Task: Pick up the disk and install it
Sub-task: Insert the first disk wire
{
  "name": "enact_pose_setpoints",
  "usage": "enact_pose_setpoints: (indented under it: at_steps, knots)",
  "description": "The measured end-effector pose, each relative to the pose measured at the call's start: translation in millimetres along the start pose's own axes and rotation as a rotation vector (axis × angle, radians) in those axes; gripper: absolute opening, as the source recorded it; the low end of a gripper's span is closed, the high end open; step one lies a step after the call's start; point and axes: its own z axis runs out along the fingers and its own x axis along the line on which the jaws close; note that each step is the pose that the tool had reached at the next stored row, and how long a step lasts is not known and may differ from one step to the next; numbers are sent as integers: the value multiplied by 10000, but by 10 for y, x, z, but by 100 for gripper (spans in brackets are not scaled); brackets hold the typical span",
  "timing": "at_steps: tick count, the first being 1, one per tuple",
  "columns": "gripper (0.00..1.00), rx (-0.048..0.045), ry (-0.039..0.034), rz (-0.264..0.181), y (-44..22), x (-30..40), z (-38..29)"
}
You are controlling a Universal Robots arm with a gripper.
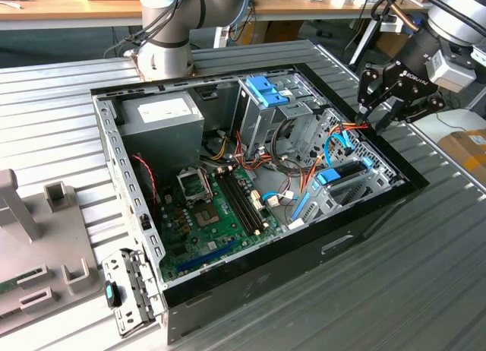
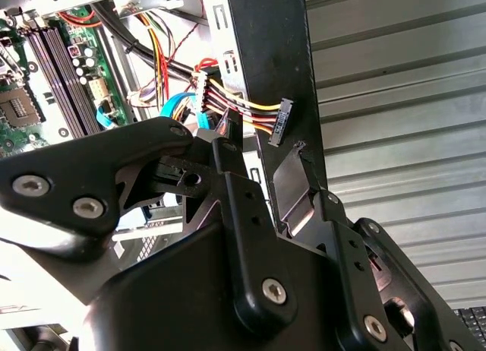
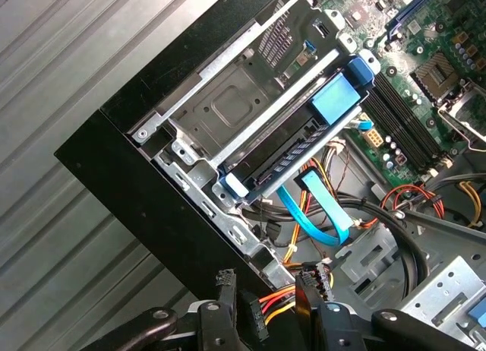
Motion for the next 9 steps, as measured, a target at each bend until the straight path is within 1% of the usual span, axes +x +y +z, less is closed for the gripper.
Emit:
enact_pose_setpoints:
  at_steps: [9]
  knots:
    - [44,0,0,-10,-1,-1,3]
